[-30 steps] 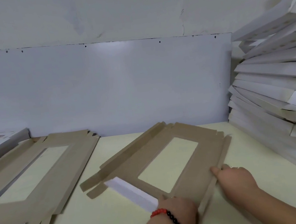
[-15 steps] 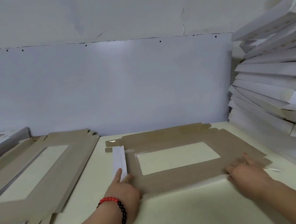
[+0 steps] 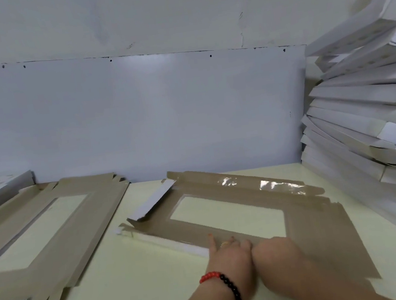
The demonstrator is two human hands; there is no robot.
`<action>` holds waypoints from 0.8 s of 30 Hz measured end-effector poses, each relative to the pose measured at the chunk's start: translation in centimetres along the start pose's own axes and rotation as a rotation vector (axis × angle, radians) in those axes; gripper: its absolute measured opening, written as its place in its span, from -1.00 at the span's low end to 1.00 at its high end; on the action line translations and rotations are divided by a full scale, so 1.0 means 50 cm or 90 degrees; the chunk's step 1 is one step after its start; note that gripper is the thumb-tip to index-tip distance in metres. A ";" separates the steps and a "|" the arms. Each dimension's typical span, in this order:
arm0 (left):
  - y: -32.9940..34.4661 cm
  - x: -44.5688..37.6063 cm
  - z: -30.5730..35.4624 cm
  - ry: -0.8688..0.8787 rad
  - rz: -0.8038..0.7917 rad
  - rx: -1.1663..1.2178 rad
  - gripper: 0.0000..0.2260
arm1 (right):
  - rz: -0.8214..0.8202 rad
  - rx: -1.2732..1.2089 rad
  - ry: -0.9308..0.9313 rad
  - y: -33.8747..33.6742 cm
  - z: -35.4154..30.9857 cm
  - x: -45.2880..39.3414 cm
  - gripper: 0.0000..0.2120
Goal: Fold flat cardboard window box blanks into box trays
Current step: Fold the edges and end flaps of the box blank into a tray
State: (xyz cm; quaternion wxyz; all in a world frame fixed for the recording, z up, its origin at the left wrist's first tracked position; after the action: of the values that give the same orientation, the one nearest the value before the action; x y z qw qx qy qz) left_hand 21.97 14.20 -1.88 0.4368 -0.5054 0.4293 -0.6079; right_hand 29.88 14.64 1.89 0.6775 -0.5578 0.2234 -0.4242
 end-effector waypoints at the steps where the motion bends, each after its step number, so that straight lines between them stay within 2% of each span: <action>1: 0.000 0.000 0.001 -0.012 -0.007 0.016 -0.64 | -0.015 -0.016 -0.011 0.007 -0.012 0.003 -0.76; 2: 0.000 0.002 -0.003 -0.017 -0.012 0.017 -0.72 | -0.044 -0.027 -0.011 0.021 -0.016 0.004 -0.76; 4: -0.006 0.008 -0.022 -0.011 -0.017 -0.011 -0.83 | -0.034 -0.078 -0.039 0.027 -0.012 0.005 -0.74; 7: -0.018 0.010 -0.056 -0.010 -0.035 -0.105 -0.82 | -0.043 -0.224 -0.106 0.032 0.002 0.012 -0.65; 9: -0.024 0.008 -0.081 -0.015 -0.046 -0.164 -0.77 | -0.053 -0.284 -0.107 0.041 0.026 0.024 -0.67; 14: -0.037 0.013 -0.161 -0.026 -0.027 -0.195 -0.69 | -0.062 -0.161 -0.037 0.082 0.120 0.044 -0.83; 17: -0.042 0.008 -0.204 -0.070 -0.015 -0.189 -0.67 | -0.087 -0.112 -0.027 0.096 0.143 0.053 -0.76; 20: -0.045 -0.003 -0.233 -0.132 -0.006 -0.160 -0.65 | -0.074 -0.126 -0.050 0.087 0.122 0.068 -0.70; 24: -0.044 -0.012 -0.258 -0.214 0.000 -0.089 -0.66 | -0.087 -0.137 -0.073 0.070 0.090 0.093 -0.46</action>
State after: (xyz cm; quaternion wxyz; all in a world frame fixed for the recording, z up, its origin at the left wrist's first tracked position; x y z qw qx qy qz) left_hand 9.09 16.37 -1.48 0.4661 -0.6293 0.3911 -0.4835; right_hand 37.01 13.42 0.62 0.5949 -0.6646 0.1897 -0.4104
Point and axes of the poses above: each hand's wrist, its own x-axis away from the middle knuckle, its own y-axis out of the palm, z = x × y, the point moved 6 cm from there along -x, towards the middle knuckle, and after that the axes turned 15 degrees about -z, right-handed, at the moved point
